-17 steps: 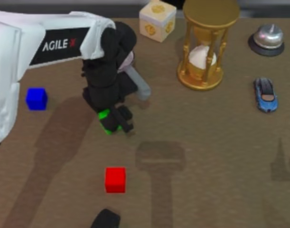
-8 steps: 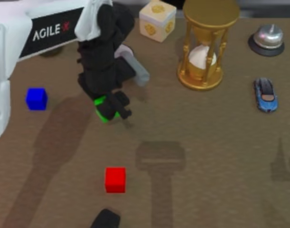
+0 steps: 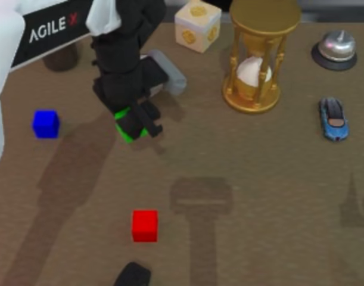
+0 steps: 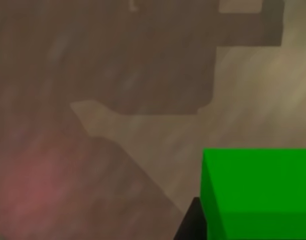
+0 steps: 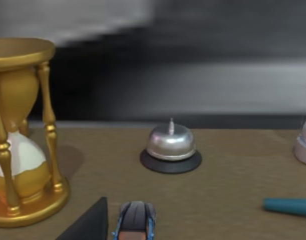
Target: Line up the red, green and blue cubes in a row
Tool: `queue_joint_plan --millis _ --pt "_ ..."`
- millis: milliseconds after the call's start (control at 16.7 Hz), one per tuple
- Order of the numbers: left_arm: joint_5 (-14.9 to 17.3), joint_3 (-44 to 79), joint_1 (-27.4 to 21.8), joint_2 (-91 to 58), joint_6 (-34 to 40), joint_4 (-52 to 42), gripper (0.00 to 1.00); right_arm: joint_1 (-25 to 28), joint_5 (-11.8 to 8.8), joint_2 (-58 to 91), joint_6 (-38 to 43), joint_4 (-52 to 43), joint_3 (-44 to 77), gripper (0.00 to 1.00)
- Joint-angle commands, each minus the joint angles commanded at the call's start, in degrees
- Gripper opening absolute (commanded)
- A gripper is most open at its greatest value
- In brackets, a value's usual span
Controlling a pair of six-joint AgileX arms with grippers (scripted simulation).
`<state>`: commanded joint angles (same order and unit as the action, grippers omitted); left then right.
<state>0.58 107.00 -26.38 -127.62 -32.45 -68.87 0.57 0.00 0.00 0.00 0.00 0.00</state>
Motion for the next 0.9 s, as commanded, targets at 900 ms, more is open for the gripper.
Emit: queue_joint_plan --millis 900 --pt "-0.26 -16.53 -21.72 13.85 -9.57 2.98 0.0 0.0 0.0 0.0 0.0 0.0 0.0 1.0"
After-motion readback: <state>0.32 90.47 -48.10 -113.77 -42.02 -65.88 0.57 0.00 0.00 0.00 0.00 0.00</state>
